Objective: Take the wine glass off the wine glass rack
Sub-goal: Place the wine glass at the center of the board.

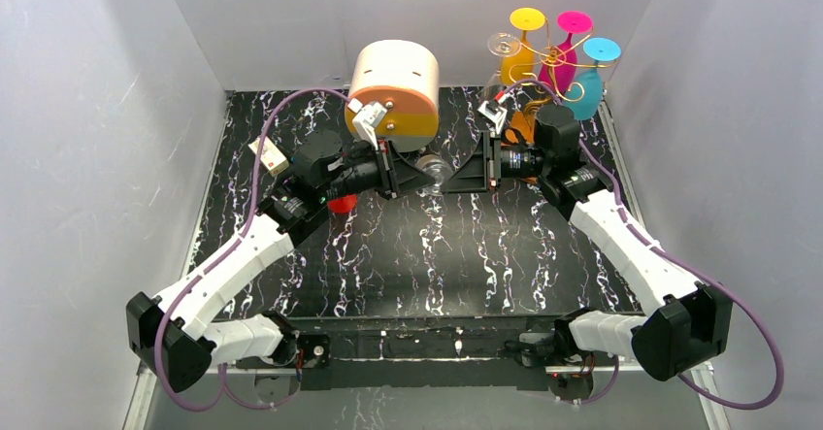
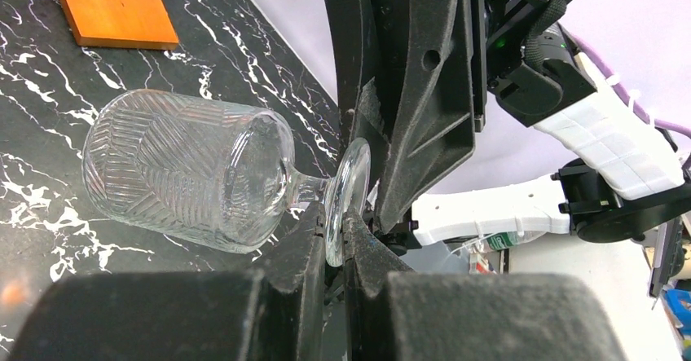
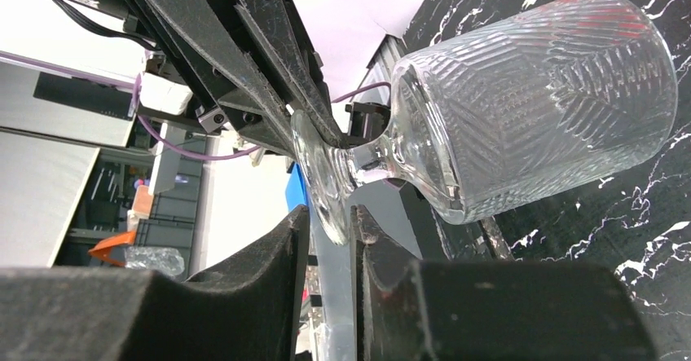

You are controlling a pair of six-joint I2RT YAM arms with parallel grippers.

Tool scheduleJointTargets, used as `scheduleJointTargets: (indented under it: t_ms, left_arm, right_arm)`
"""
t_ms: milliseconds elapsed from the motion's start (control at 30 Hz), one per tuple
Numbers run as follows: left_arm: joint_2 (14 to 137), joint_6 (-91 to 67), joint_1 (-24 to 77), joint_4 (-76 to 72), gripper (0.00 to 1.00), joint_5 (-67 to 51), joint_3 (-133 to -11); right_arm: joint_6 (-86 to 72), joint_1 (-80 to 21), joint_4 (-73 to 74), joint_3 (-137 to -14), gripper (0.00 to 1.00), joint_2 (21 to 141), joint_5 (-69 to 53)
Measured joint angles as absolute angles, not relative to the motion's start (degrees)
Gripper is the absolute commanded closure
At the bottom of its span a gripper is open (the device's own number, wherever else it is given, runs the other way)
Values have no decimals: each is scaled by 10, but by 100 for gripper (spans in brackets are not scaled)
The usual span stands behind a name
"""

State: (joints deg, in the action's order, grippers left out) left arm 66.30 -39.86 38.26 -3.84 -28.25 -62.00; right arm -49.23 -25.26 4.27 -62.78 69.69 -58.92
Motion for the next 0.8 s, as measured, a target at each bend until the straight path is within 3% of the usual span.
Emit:
scheduleJointTargets:
  t_ms: [467, 667, 800]
  left_arm:
    - [650, -407, 383, -62, 100, -271, -607]
    - [647, -414, 382, -72, 100, -265, -606]
    - [644, -423, 382, -73, 100, -265, -604]
  right_arm:
    - [-555, -264, -62, -590, 77, 696, -576]
    - [-569, -266, -111, -573, 99, 688, -569]
    - [-564, -267, -132, -565, 99, 685, -572]
